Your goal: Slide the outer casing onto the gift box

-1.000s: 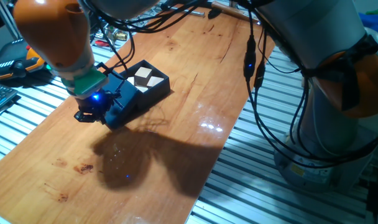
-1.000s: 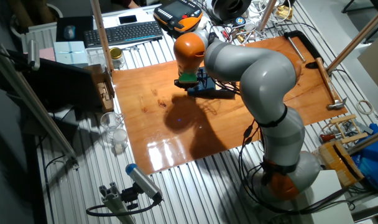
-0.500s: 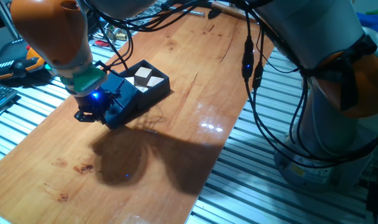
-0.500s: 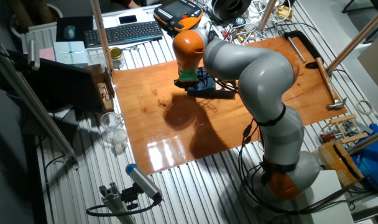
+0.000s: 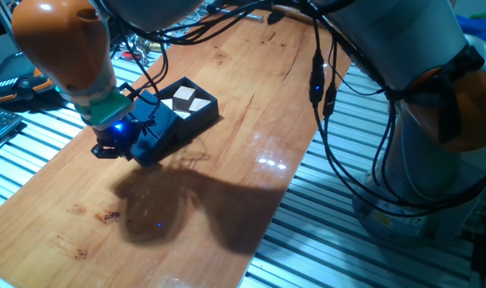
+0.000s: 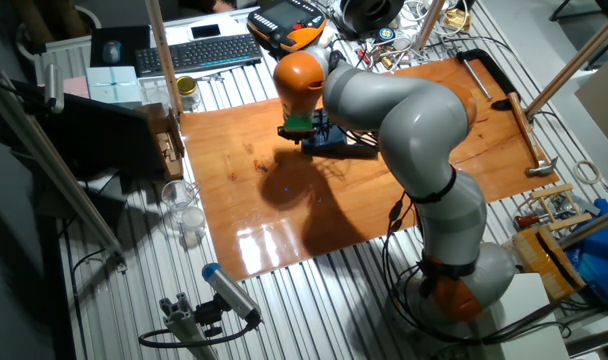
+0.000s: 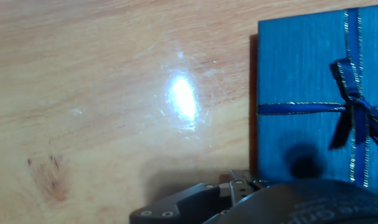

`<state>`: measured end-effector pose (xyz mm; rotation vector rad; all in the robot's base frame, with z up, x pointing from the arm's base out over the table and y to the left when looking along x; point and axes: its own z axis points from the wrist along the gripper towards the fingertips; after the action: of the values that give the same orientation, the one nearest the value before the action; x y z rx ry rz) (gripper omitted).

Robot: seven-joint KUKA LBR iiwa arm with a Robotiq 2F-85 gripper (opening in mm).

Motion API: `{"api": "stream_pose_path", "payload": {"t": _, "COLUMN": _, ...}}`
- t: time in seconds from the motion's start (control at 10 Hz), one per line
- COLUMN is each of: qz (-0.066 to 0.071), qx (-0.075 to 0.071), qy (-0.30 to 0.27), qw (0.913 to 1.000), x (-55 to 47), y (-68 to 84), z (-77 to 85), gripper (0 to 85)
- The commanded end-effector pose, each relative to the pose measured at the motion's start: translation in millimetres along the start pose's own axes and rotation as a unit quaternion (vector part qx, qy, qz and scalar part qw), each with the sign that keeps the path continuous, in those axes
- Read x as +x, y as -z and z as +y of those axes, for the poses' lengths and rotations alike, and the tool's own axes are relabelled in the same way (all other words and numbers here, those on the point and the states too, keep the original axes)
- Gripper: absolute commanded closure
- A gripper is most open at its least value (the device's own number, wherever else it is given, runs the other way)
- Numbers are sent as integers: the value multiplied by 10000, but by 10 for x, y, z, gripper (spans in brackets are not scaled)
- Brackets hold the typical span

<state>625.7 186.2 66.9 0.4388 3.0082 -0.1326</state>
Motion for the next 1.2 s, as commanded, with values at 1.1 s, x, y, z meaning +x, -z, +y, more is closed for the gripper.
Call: {"api": "stream_pose_path", "payload": {"t": 1.1, "qz": -53, "qx": 90, "qy": -69, "qw": 9999, "x": -208, "y": -81, "z": 128, "gripper": 850}}
